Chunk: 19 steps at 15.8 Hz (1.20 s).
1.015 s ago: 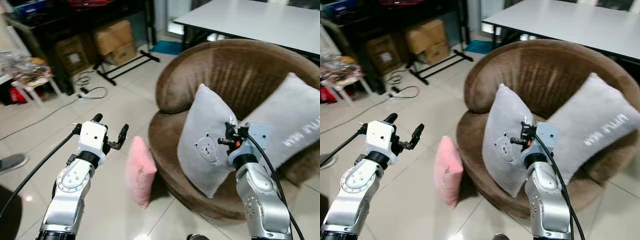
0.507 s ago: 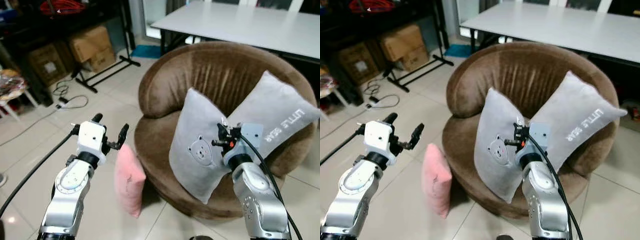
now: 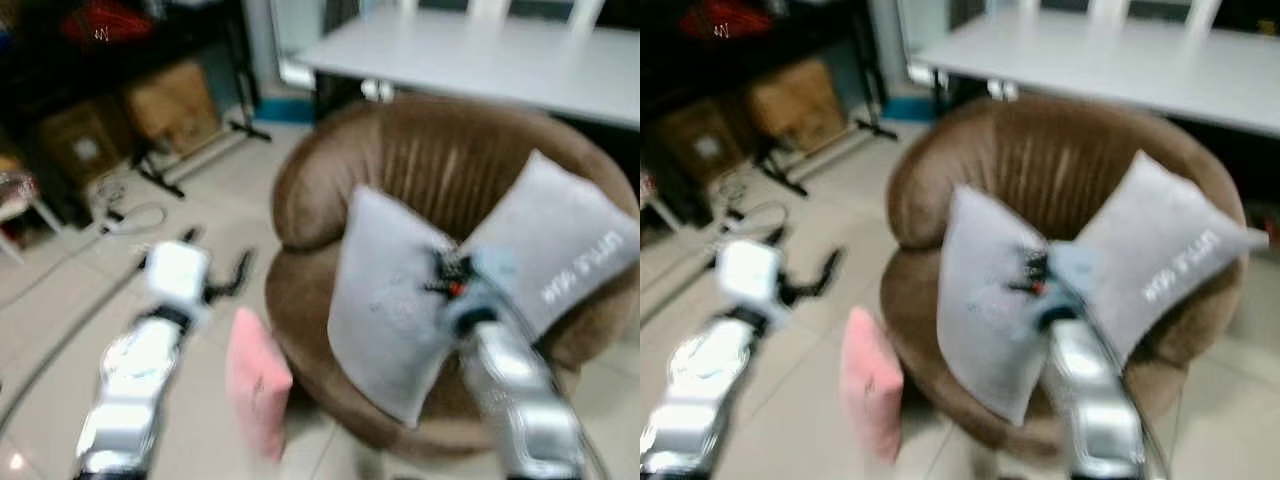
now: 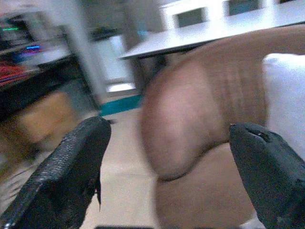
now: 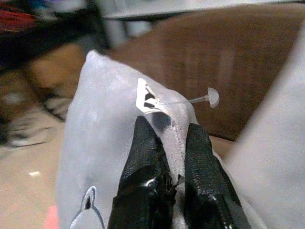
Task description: Move the pillow to the sofa from floor
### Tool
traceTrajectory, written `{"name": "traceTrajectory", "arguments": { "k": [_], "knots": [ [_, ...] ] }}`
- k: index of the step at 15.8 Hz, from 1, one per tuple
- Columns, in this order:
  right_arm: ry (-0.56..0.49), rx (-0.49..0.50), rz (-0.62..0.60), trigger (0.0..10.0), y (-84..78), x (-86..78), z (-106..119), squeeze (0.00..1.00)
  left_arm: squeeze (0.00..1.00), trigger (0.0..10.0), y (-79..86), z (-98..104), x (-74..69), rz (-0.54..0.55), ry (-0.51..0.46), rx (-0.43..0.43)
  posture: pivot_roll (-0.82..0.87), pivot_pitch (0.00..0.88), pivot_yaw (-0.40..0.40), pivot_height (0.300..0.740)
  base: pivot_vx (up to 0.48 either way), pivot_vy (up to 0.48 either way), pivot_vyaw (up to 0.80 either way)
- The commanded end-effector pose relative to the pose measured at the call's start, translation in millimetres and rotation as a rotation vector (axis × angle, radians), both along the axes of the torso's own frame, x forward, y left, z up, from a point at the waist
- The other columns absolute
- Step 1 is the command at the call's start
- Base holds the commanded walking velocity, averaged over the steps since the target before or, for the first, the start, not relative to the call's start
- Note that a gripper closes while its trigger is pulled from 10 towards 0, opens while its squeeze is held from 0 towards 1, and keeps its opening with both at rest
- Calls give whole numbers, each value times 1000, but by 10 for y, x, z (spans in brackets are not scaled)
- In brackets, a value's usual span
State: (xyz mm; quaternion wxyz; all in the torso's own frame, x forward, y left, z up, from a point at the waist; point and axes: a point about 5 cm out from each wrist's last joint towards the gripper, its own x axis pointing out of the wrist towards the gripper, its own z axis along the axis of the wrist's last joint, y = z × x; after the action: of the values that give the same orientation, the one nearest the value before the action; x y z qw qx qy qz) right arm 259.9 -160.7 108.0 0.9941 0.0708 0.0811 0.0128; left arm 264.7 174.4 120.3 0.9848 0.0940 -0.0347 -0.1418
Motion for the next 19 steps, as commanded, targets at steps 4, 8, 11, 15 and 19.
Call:
{"name": "traceTrajectory", "arguments": {
  "k": [4, 8, 11, 15, 19],
  "knots": [
    [-52, 20, 32, 10000, 105, 31, 120, 0, 314, 10000, 103, 10, -22, 20, 0, 18, -74, 0, 84, 740, 313, 0, -800],
    [-40, 24, 82, 10000, 150, 20, 103, 0, 298, 10000, 71, -16, -37, -25, 21, 22, -70, 0, 82, 740, 223, 0, -400],
    [-27, 32, 120, 10000, 214, 27, 107, 0, 286, 10000, 22, -95, -102, -130, 87, 61, -71, 0, 83, 740, 0, 0, 0],
    [5, 87, 228, 10000, 336, 38, 153, 0, 294, 10000, -7, -162, -209, -305, 174, 129, -68, 0, 86, 740, 0, 0, 0],
    [46, 158, 345, 10000, 520, 135, 280, 0, 298, 10000, 15, -228, -323, -444, 274, 188, -68, 0, 96, 740, 0, 0, 0]
  ]
}}
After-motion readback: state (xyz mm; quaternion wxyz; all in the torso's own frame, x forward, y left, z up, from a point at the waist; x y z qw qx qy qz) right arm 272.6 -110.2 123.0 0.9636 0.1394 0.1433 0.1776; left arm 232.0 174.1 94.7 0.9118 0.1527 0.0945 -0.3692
